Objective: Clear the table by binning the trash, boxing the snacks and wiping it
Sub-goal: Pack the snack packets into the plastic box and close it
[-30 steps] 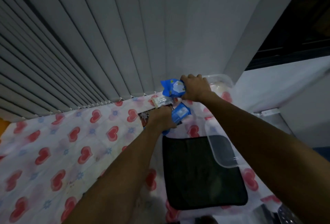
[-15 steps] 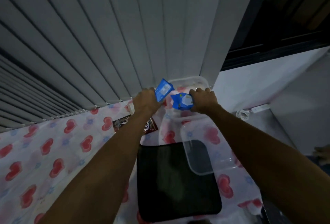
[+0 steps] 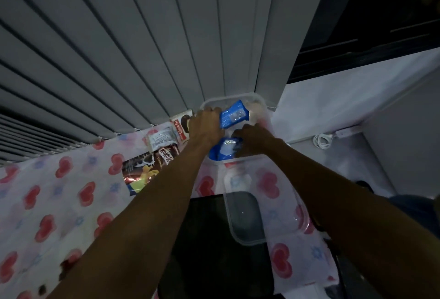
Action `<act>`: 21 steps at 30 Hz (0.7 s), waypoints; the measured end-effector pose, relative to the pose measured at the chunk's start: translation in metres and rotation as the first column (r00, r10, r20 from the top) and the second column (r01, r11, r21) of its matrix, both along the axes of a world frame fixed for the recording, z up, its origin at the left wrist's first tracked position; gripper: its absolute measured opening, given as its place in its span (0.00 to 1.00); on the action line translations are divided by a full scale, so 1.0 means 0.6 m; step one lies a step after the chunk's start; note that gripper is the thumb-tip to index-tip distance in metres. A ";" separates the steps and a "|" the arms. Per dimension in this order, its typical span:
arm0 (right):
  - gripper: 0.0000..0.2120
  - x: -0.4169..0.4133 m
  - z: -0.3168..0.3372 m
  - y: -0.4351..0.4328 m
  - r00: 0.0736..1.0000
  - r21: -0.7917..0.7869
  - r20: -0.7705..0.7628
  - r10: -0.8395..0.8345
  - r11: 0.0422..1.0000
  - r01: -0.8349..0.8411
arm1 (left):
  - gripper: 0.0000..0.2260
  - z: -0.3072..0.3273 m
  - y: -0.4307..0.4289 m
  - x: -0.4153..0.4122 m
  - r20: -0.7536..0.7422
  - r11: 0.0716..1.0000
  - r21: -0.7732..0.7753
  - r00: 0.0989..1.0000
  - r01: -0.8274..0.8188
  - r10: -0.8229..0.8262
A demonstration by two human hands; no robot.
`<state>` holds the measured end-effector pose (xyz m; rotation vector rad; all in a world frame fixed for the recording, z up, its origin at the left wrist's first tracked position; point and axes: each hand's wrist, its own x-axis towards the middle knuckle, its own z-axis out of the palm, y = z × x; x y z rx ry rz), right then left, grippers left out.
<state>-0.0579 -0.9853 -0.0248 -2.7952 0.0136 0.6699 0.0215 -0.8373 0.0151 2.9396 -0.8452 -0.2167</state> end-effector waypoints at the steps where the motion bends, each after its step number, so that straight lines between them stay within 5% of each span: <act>1: 0.30 -0.003 0.002 -0.008 1.000 0.032 -0.010 0.002 0.999 -0.001 | 0.23 -0.005 -0.009 0.000 -0.004 1.000 0.008 1.000 0.019 -0.019; 8: 0.27 -0.031 0.015 -0.028 0.997 0.236 0.003 -0.077 0.969 0.074 | 0.27 -0.058 -0.051 0.002 -0.097 0.996 0.020 0.992 0.084 -0.081; 13: 0.16 -0.028 0.044 -0.046 0.980 -0.060 0.152 -0.130 0.988 0.140 | 0.22 -0.092 -0.055 0.004 -0.150 0.991 0.069 0.983 0.114 -0.103; 17: 0.29 -0.027 0.042 -0.050 0.962 -0.032 0.234 -0.140 0.988 0.151 | 0.23 -0.107 -0.043 0.013 -0.282 0.986 0.015 0.947 0.167 -0.156; 21: 0.37 -0.028 0.025 -0.037 0.999 -0.053 0.031 -0.012 0.998 0.014 | 0.29 -0.111 -0.027 0.012 -0.404 0.964 0.090 0.894 0.251 -0.195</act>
